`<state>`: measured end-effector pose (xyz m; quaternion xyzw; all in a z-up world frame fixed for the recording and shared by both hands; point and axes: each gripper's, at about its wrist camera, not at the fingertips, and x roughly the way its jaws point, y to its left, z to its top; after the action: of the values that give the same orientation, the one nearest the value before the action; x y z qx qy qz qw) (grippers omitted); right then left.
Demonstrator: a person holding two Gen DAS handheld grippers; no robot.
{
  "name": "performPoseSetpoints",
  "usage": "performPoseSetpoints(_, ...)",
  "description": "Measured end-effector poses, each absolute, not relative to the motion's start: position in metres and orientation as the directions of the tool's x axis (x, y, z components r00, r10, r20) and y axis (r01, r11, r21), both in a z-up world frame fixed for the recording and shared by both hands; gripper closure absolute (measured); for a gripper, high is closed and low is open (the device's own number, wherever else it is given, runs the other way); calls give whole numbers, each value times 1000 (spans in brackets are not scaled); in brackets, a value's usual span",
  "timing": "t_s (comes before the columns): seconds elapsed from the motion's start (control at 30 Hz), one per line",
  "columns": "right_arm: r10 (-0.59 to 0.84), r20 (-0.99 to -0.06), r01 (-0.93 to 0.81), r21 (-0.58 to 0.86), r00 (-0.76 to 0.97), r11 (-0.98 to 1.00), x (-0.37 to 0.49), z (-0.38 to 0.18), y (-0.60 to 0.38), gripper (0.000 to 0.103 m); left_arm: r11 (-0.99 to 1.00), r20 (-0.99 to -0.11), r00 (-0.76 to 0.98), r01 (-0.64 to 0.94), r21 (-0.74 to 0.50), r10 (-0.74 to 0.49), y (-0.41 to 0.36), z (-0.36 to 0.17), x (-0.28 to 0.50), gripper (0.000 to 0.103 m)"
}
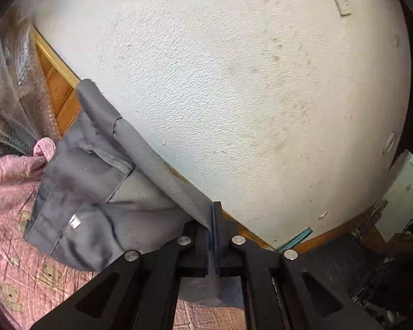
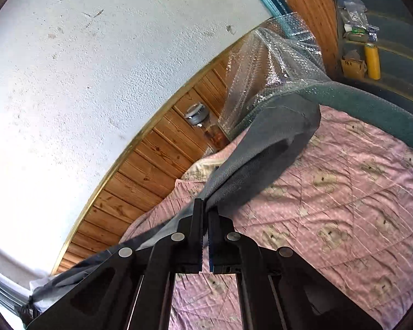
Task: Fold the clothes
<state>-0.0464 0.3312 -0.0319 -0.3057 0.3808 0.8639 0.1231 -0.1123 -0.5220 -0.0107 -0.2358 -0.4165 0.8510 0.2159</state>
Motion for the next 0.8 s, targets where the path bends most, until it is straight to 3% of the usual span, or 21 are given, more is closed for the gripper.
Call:
performPoseSetpoints(0.1, -54, -733, -527, 536, -678, -659, -22, -94, 325, 102, -593, -365, -761, -32, -805, 536, -540, -70, -48, 101)
performPoseSetpoints(0.27, -98, -910, -714, 379, -403, -588, 12, -245, 317, 102, -600, -668, -597, 354, -717, 445, -557, -241, 44, 101)
performPoseSetpoints(0.33, -81, -924, -731, 348, -374, -588, 18, -258, 317, 102, -599, -740, -524, 451, -661, 422, -558, -288, 60, 100)
performPoseSetpoints(0.47, -35, -930, -725, 308, -365, -616, 16, -247, 318, 99, -530, -729, -562, 511, -677, 390, -564, -302, 80, 97)
performPoseSetpoints(0.57, -2, -939, -724, 265, -343, -637, 12, -236, 322, 97, -496, -719, -588, 529, -689, 371, -578, -292, 89, 85)
performPoseSetpoints(0.63, 77, -948, -729, 183, -309, -660, 12, -216, 317, 88, -474, -710, -617, 539, -696, 341, -592, -284, 94, 71)
performPoseSetpoints(0.7, 176, -936, -727, 109, -304, -678, 6, -194, 308, 83, -460, -691, -656, 535, -709, 303, -605, -274, 93, 64)
performPoseSetpoints(0.8, 203, -912, -662, 93, -356, -744, -13, -176, 293, 79, -470, -634, -711, 467, -749, 305, -611, -251, 75, 63)
